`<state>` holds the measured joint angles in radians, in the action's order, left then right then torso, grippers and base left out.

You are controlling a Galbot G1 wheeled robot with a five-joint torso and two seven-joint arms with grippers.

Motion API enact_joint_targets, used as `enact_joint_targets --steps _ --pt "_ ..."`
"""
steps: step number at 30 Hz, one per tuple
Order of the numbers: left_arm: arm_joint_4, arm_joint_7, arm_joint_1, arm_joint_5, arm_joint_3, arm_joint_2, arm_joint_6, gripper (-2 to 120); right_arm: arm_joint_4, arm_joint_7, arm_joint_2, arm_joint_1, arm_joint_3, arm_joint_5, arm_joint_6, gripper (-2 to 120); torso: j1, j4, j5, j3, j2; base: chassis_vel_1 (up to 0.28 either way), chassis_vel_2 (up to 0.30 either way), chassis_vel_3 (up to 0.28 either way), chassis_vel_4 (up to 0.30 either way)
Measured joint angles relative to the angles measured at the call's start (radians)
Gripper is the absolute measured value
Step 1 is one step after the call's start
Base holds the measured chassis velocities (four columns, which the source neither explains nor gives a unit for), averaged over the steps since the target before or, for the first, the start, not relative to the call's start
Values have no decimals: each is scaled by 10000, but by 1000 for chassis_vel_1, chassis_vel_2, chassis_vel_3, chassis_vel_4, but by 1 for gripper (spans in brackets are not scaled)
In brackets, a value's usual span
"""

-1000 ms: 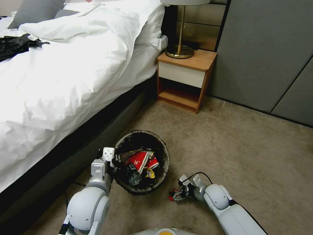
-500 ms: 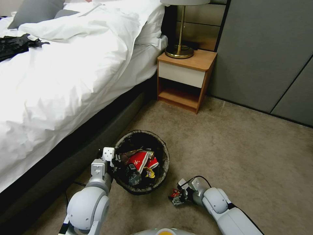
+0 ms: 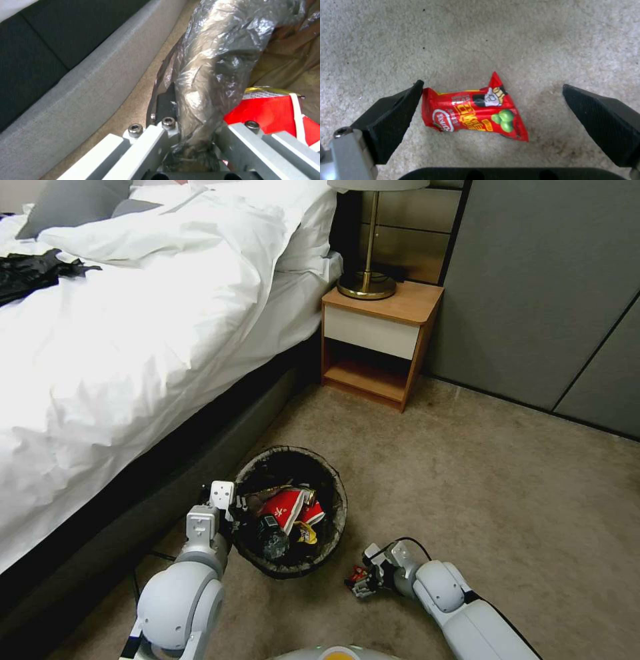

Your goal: Pick up the trash bin, then pick up the garbage from the floor and place it into the trash bin.

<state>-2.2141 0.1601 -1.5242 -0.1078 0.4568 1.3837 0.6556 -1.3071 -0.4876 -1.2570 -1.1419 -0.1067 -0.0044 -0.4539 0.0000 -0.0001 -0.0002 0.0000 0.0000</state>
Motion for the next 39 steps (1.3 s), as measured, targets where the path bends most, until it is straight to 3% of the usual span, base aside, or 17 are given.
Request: enact_joint_targets --steps 4,16,24,35,37,39 --pt "2 -5 18 -17 -1 11 -1 0 -4 -57 2 -41 -29 -102 29 87 -1 -6 -9 -2 2 0 0 0 0" --pt "81 -21 70 -36 -22 29 -16 0 -43 -50 -32 -218 -30 -364 44 64 -1 -2 -7 -3 4 0 0 0 0" --pt "91 -60 89 -38 -33 23 -31 0 -194 -59 33 -295 47 -380 -1 60 -1 6 6 -2 3 0 0 0 0" --pt "92 -69 115 -41 -53 -1 -32 0 -247 -69 66 -379 -57 -393 -17 38 -1 4 8 0 2 0 0 0 0" --pt "92 -73 116 -43 -55 -18 -32 0 -276 -69 91 -379 -97 -396 -41 26 0 3 7 1 1 0 0 0 0" --pt "91 -72 116 -43 -59 -18 -32 0 -282 -80 97 -375 -110 -391 -60 24 0 3 6 1 1 0 0 0 0"
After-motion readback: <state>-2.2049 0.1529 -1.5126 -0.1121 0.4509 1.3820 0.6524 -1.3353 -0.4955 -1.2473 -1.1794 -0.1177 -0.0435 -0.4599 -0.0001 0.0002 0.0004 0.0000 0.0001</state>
